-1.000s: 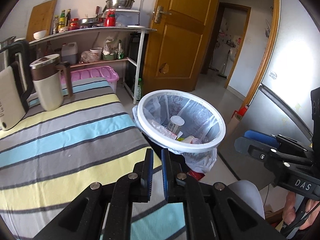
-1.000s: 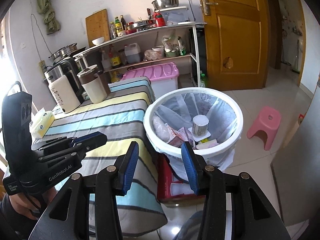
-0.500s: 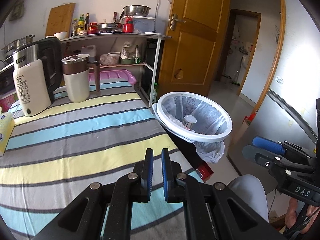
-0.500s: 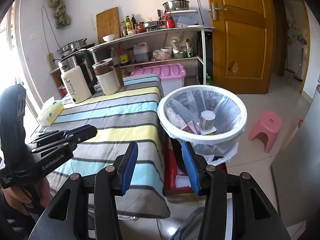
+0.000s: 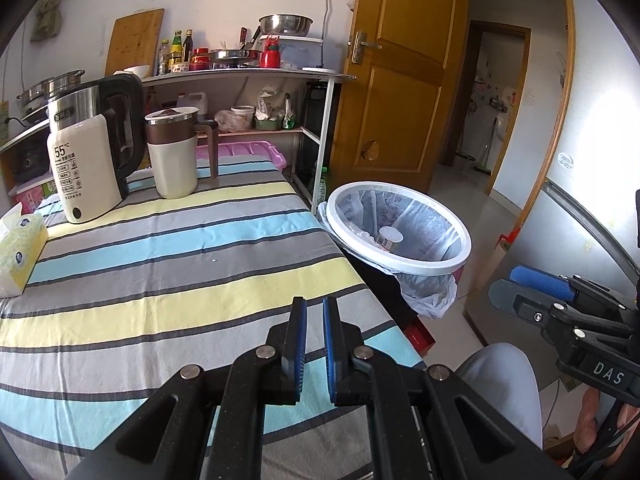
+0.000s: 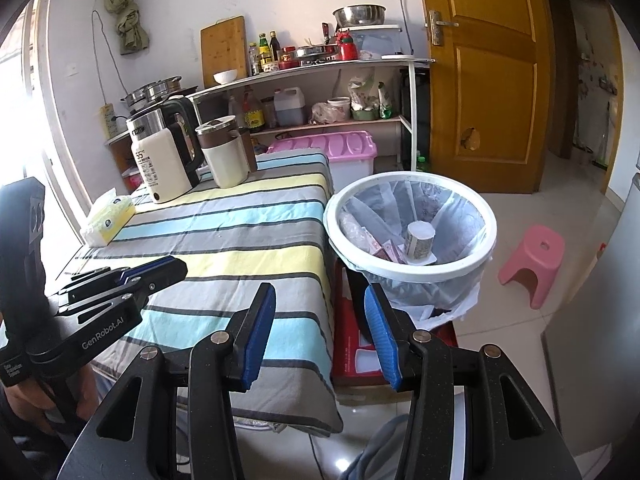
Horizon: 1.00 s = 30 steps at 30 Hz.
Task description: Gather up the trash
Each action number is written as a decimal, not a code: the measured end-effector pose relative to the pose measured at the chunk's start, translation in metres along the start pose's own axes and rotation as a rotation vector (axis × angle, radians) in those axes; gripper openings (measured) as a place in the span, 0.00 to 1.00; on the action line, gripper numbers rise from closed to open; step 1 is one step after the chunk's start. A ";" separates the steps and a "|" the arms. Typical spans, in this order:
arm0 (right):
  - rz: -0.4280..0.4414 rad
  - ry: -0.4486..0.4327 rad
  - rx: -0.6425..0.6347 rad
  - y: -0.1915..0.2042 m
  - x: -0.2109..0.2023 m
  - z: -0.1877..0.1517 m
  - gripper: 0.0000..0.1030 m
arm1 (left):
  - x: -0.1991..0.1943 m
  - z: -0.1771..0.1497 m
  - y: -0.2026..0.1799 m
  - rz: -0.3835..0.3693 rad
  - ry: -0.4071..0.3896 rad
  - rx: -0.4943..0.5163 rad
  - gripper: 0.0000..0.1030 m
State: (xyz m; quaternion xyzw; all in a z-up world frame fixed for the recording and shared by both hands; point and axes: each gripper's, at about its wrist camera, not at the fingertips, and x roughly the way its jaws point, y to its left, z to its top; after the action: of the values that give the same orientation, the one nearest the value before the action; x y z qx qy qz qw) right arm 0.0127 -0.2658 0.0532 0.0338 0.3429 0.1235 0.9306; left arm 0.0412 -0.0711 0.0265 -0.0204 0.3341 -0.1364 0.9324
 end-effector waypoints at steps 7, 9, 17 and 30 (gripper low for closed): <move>0.001 -0.003 -0.005 0.002 -0.001 -0.001 0.46 | -0.003 -0.002 0.001 0.016 -0.001 -0.001 0.07; 0.003 -0.003 -0.007 0.003 -0.001 -0.001 0.46 | -0.004 -0.002 0.001 0.017 0.000 -0.002 0.07; 0.008 -0.004 -0.011 0.004 -0.001 0.000 0.46 | -0.004 -0.002 0.002 0.021 -0.001 0.002 0.07; 0.009 -0.003 -0.012 0.004 -0.001 0.001 0.46 | -0.004 -0.002 0.002 0.040 0.000 0.009 0.07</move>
State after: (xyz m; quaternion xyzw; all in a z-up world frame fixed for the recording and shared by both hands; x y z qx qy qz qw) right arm 0.0118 -0.2624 0.0549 0.0297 0.3406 0.1298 0.9307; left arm 0.0374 -0.0679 0.0277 -0.0093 0.3339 -0.1191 0.9350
